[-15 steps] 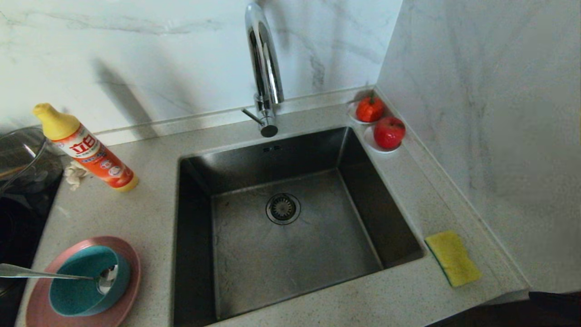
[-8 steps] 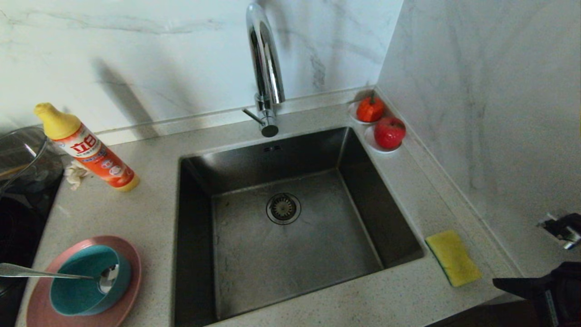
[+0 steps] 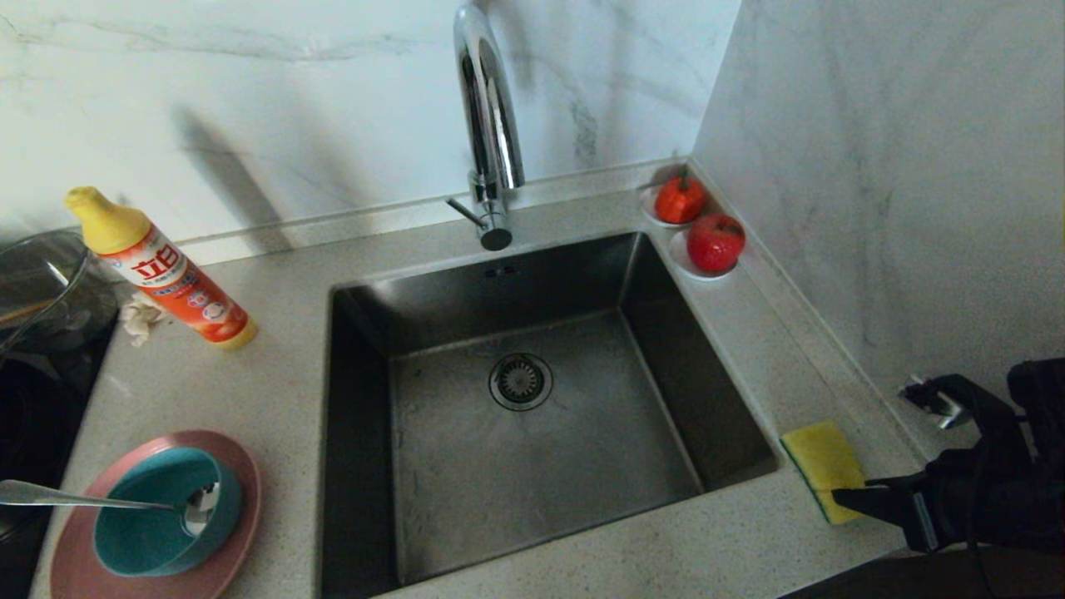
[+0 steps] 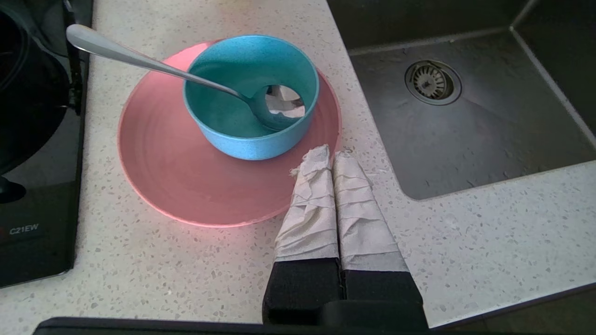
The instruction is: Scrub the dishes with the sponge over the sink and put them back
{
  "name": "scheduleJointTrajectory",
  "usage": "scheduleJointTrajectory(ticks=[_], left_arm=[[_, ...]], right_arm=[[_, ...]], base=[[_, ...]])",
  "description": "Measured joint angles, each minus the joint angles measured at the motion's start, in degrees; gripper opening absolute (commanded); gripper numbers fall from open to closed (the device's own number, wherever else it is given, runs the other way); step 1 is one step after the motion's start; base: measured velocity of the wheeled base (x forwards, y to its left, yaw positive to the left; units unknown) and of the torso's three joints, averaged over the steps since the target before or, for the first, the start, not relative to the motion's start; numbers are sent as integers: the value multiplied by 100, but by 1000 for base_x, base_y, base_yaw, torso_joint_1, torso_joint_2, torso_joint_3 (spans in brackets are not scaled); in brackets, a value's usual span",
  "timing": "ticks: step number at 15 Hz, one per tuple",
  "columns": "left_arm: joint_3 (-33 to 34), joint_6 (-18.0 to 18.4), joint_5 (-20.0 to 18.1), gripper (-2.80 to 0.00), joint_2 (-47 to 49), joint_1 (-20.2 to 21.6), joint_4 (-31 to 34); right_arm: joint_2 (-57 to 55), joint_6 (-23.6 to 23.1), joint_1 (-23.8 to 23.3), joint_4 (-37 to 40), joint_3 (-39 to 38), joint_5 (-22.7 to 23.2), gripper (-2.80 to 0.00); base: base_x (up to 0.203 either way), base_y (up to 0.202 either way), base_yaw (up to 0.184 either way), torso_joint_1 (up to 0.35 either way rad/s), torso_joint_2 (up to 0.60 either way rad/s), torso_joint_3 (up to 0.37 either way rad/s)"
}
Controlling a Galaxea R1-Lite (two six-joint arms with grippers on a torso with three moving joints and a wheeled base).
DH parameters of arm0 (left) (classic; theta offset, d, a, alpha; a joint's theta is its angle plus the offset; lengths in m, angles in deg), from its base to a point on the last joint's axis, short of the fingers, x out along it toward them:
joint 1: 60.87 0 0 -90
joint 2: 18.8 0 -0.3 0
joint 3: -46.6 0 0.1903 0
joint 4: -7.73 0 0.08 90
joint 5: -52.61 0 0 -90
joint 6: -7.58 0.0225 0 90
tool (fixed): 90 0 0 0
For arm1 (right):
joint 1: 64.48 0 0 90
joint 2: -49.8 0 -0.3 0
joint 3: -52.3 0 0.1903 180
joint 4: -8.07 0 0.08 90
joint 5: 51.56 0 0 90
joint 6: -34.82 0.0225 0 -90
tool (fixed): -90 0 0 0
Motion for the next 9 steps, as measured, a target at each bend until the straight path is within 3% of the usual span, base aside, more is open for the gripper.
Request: scheduleJointTrajectory(ticks=[9], left_arm=[[0, 0, -1, -280, 0, 0, 2]], right_arm=[[-671, -508, -2, -474, 242, -322, 0]], base=[[0, 0, 0, 0, 0, 0]])
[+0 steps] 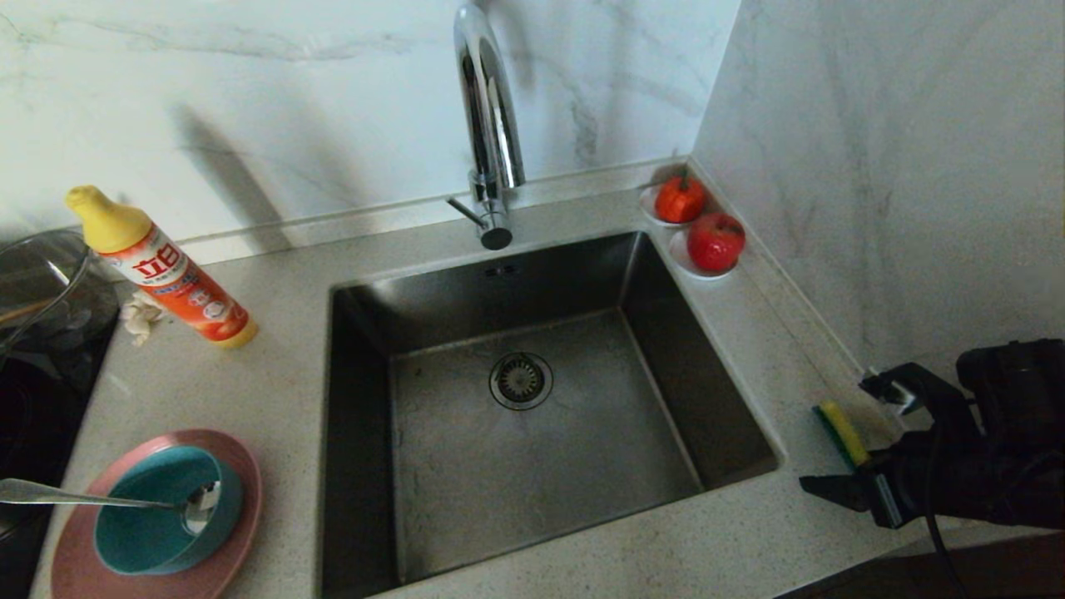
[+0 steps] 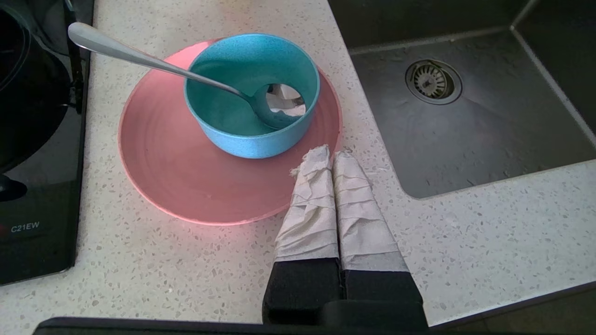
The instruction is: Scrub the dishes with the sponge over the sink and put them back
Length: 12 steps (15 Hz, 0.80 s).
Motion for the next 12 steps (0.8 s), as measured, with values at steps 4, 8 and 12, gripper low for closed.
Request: scheduleJointTrajectory(ticks=[4, 8, 12], left_arm=[[0, 0, -1, -280, 0, 0, 0], [0, -2, -1, -280, 0, 0, -1], [0, -2, 0, -280, 0, 0, -2]], right_arm=[[212, -109, 85, 192, -20, -15, 0], [305, -218, 124, 191, -48, -268, 0], [403, -230, 129, 212, -55, -277, 0]], base=[[0, 0, 0, 0, 0, 0], [0, 0, 0, 0, 0, 0], [0, 0, 0, 0, 0, 0]])
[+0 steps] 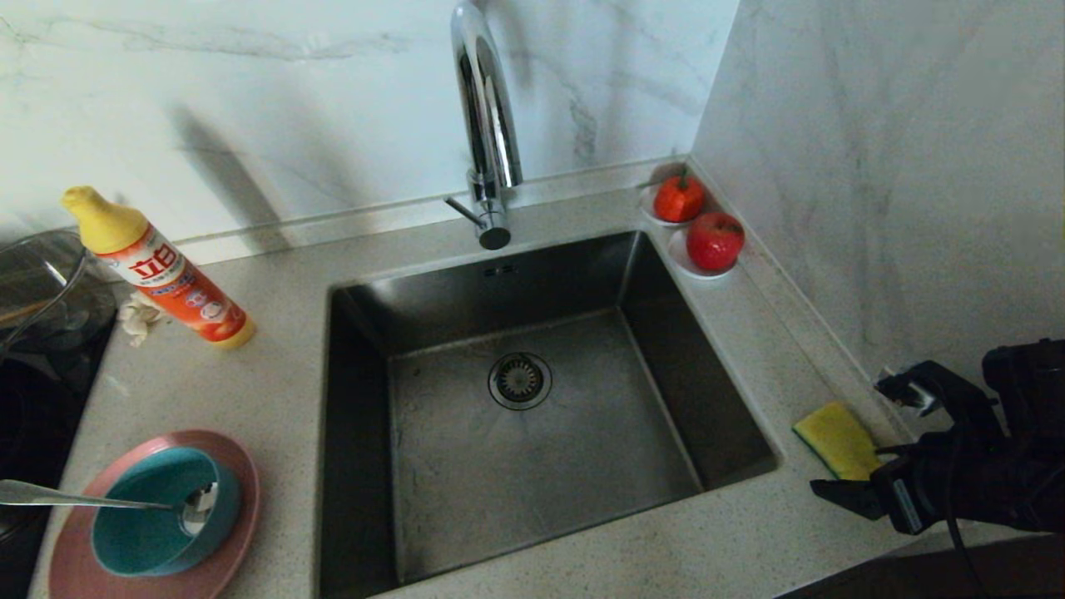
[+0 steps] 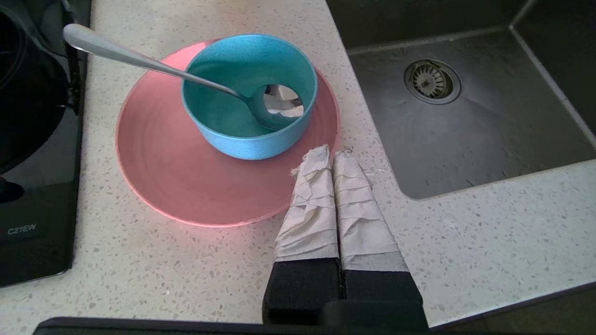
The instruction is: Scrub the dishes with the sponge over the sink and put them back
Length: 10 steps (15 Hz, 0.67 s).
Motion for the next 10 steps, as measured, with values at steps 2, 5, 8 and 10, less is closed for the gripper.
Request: scheduleJointTrajectory(ticks=[2, 5, 8, 10], left_arm=[[0, 1, 0, -280, 0, 0, 0], [0, 2, 0, -280, 0, 0, 2], [0, 0, 2, -280, 0, 0, 0], [0, 0, 2, -280, 0, 0, 0]], right_arm=[[58, -22, 12, 60, -20, 6, 0], [143, -27, 62, 89, -44, 4, 0], [182, -84, 77, 84, -52, -13, 0], [219, -325, 93, 83, -106, -127, 0]], base=[[0, 0, 0, 0, 0, 0], [0, 0, 0, 0, 0, 0], [0, 0, 0, 0, 0, 0], [0, 0, 0, 0, 0, 0]])
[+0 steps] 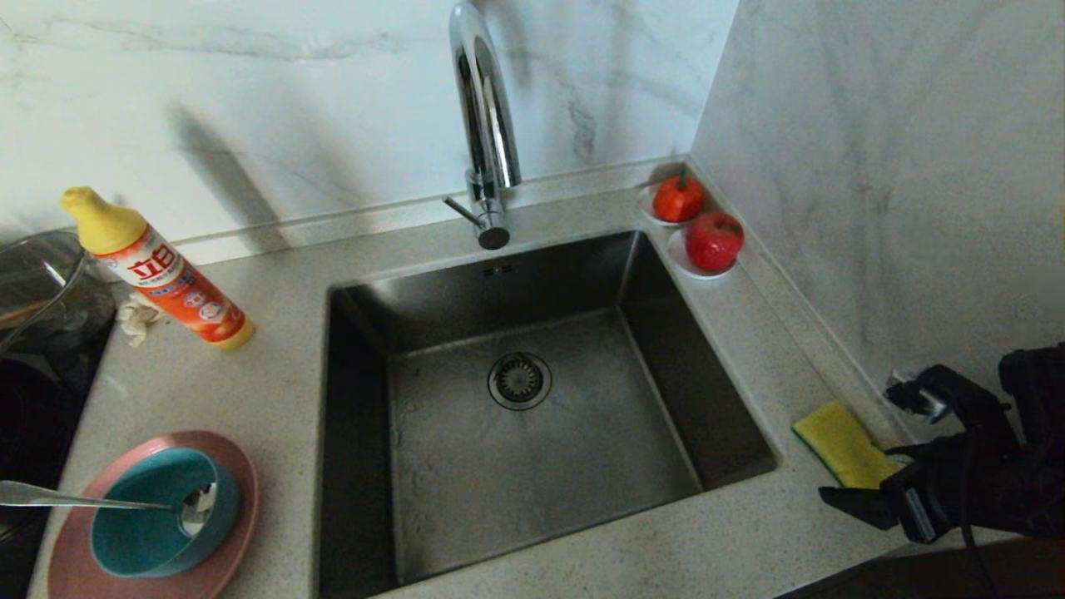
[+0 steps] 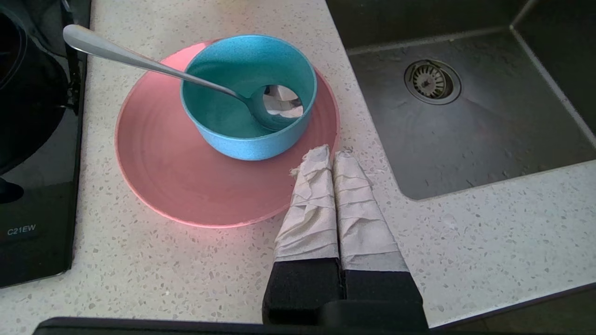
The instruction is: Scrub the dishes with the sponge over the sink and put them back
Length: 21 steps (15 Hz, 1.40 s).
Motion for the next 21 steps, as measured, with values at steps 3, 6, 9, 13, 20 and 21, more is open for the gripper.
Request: scheduleJointTrajectory(ticks=[3, 6, 9, 13, 20, 21], left_arm=[[0, 2, -2, -280, 0, 0, 0], [0, 2, -2, -280, 0, 0, 3], [0, 0, 0, -280, 0, 0, 2], [0, 1, -2, -280, 0, 0, -2], [0, 2, -2, -280, 0, 0, 2], [0, 0, -2, -280, 0, 0, -2]], right_arm=[[-26, -109, 171, -30, -71, -417, 0], [-126, -102, 265, -67, -82, -528, 0], [-236, -122, 395, -87, -84, -889, 0], [-316, -116, 511, -80, -77, -977, 0], [-284, -11, 885, -9, -64, -958, 0], [-273, -9, 932, 0, -66, -958, 0]], base=[[0, 0, 0, 0, 0, 0], [0, 0, 0, 0, 0, 0], [0, 0, 0, 0, 0, 0], [0, 0, 0, 0, 0, 0], [0, 0, 0, 0, 0, 0], [0, 0, 0, 0, 0, 0]])
